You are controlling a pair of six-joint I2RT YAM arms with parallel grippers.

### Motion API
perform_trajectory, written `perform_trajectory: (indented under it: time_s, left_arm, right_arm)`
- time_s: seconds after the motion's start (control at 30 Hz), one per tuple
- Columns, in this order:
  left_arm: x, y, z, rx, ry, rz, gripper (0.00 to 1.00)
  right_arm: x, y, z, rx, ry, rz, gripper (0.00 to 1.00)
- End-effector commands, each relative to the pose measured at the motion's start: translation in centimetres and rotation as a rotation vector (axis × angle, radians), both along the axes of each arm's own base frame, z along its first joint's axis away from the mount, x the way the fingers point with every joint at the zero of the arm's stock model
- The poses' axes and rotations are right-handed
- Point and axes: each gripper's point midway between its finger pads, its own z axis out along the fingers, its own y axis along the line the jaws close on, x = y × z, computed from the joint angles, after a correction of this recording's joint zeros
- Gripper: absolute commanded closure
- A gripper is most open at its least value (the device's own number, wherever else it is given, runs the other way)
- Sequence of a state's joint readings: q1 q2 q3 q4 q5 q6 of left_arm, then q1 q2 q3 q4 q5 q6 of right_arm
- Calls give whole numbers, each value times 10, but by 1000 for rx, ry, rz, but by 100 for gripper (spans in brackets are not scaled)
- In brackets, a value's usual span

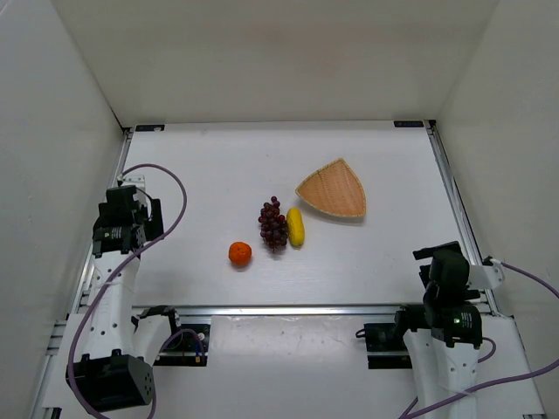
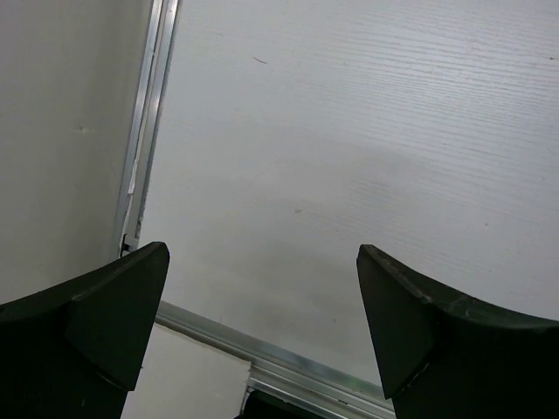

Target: Place and organize the fake fruits in the fruit bowl

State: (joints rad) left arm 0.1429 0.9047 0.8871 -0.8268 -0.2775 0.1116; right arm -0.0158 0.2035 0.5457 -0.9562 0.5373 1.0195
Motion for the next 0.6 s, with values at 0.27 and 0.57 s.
perform_trajectory:
  time_s: [0.27, 0.57]
  left_arm:
    - [11, -18, -3, -58, -19, -124, 0]
    - [13, -64, -21, -84, 35, -382, 0]
  right_arm:
    - [24, 7, 13, -144, 65, 213, 0]
    - [99, 72, 64, -227, 58, 694, 0]
